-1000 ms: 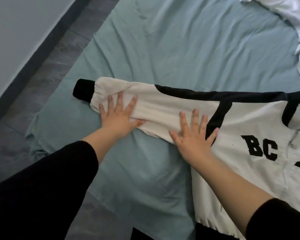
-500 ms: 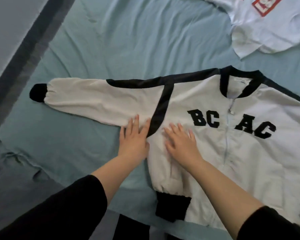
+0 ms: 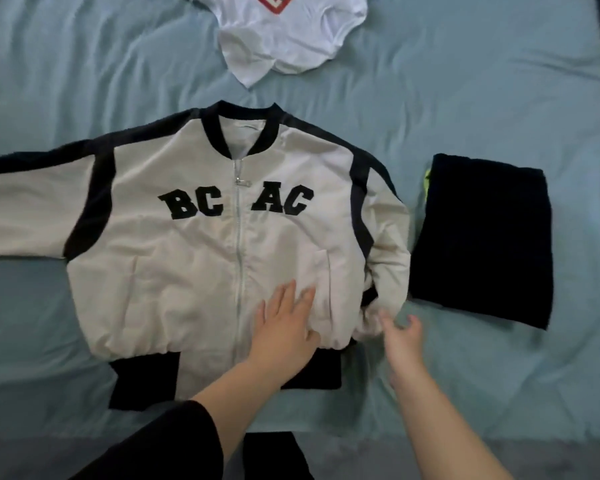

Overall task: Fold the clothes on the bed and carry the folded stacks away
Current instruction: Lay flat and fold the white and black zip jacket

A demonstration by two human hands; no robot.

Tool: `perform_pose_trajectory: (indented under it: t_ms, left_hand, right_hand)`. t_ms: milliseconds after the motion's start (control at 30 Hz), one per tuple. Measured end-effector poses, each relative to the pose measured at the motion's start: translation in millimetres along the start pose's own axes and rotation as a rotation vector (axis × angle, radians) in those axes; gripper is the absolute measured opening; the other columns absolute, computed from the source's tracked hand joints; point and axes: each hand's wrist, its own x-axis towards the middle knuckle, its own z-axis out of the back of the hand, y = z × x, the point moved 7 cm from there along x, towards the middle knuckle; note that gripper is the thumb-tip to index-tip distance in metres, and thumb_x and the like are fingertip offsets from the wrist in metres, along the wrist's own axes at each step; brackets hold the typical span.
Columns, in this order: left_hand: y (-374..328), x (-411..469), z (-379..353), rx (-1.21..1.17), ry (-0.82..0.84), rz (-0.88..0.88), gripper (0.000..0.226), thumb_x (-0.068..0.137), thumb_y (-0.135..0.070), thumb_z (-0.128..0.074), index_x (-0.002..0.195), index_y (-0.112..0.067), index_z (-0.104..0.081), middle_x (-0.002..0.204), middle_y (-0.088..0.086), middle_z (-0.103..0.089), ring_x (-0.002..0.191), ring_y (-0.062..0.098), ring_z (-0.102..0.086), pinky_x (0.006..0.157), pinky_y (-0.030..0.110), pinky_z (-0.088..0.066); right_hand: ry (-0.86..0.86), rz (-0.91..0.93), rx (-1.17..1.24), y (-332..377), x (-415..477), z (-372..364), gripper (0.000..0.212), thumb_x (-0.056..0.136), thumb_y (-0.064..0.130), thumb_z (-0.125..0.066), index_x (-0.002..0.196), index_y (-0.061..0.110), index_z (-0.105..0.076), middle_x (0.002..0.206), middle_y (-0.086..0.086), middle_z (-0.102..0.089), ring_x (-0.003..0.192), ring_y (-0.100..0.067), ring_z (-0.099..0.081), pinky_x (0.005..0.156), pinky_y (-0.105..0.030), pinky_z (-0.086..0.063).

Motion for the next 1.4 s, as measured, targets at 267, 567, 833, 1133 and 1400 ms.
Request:
perform_pose_trajectory:
  t_ms: [267,567,833,1133,1400]
  left_hand:
    - [-58,30,-33,-0.177,0.153,0.118,0.069,0.094,-0.037,-0.044,0.152,-0.033,-0.008,0.157,0.010,-0.013,0.136,0.036,-0.031,0.112,0.045,-0.029]
    - [-65,43,-29,-0.133,0.167,0.246,0.068,0.096,-0.035,-0.039,0.153,-0.027,-0.005,0.156,0.010,-0.014,0.134,0.036,-0.035,0.106,0.041,-0.035]
    - [-114,95,4,0.036,-0.066,0.102,0.085,0.089,-0.042,-0.049,0.152,-0.038,0.009,0.161,0.003,0.015,0.148,0.026,0.010,0.115,0.054,-0.014]
    - [-159,151,5,0.125,-0.105,0.016,0.083,0.086,-0.050,-0.044,0.145,-0.049,0.015,0.160,-0.001,0.020,0.147,0.030,0.018,0.111,0.065,-0.004]
    - [-155,171,-15,0.181,-0.004,-0.025,0.075,0.088,-0.065,-0.036,0.146,-0.052,0.010,0.162,-0.008,0.012,0.148,0.026,0.017,0.117,0.058,0.004]
  right_hand:
    - [0.141,0.039,0.360,57,32,17,0.027,0.081,-0.004,-0.058,0.097,0.016,-0.068,0.088,-0.001,-0.071,0.072,-0.009,-0.065,0.062,-0.021,-0.052]
    - [-0.122,0.799,-1.104,147,98,143,0.057,0.087,0.011,-0.055,0.140,0.030,-0.046,0.129,-0.009,-0.047,0.121,-0.030,-0.040,0.103,-0.042,-0.028]
    - [-0.324,0.249,-0.010,100,172,198,0.066,0.076,0.038,-0.070,0.134,0.023,-0.042,0.127,-0.002,-0.048,0.108,-0.023,-0.056,0.086,-0.035,-0.047]
    - [-0.212,0.127,0.698,122,218,219,0.024,0.091,0.006,-0.052,0.109,0.022,-0.053,0.075,0.001,-0.055,0.036,-0.002,-0.039,0.036,-0.014,-0.032]
    - [-0.534,0.468,-0.083,137,199,216,0.071,0.081,0.006,-0.055,0.147,0.013,-0.030,0.148,-0.012,-0.037,0.134,-0.022,-0.035,0.110,-0.043,-0.034]
